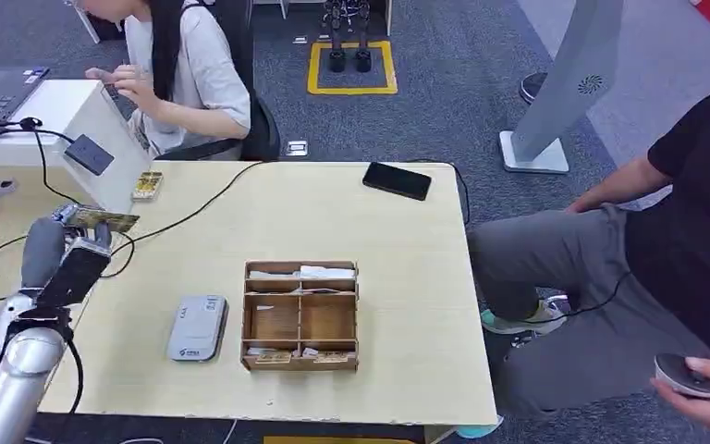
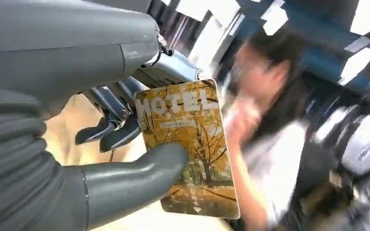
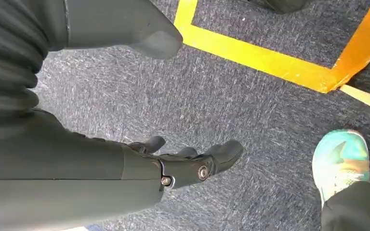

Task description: Pass the card to the sensor for recognition and then transmit it.

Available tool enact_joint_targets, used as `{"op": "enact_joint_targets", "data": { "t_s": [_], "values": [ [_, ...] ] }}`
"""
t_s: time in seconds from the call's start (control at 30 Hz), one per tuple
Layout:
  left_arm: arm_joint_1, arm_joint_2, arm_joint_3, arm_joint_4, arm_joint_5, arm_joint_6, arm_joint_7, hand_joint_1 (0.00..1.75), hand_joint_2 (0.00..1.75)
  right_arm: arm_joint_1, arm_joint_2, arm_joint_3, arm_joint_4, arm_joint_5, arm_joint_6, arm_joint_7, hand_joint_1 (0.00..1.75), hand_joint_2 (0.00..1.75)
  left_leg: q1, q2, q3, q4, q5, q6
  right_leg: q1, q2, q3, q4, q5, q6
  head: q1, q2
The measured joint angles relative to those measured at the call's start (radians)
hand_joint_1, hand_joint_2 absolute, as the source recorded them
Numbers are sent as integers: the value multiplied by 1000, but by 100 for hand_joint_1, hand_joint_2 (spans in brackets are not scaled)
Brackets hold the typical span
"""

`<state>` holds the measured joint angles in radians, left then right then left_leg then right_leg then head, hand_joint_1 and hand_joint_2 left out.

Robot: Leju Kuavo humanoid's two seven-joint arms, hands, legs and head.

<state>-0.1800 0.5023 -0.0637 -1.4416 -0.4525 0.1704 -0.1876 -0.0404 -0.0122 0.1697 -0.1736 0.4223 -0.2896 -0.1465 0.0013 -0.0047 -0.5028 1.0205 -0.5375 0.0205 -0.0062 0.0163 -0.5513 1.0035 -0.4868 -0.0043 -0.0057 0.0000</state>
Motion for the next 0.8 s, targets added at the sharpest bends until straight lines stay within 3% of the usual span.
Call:
{"op": "enact_joint_targets", "data": {
  "t_s": [0.13,0.23,0.43,0.8],
  "values": [
    [1,-34,15,14,194,-186,80,175,175,2,4,-11,0,1,-11,0,0,175,0,1,0,0,0,0,0,2,0,0,0,0,0,0],
    [26,-46,36,31,300,-249,79,175,175,3,5,-14,0,4,-12,0,0,175,0,1,0,0,0,0,0,2,0,0,0,0,0,0],
    [88,-75,63,57,331,-274,116,175,175,7,5,-22,0,2,-14,0,0,175,1,0,-1,0,0,0,0,1,-1,0,-1,-1,0,0],
    [117,-91,69,82,331,-275,125,175,175,8,5,-35,0,1,-14,0,0,175,1,0,-1,0,0,0,0,0,-1,0,0,-1,0,0]
  ]
}}
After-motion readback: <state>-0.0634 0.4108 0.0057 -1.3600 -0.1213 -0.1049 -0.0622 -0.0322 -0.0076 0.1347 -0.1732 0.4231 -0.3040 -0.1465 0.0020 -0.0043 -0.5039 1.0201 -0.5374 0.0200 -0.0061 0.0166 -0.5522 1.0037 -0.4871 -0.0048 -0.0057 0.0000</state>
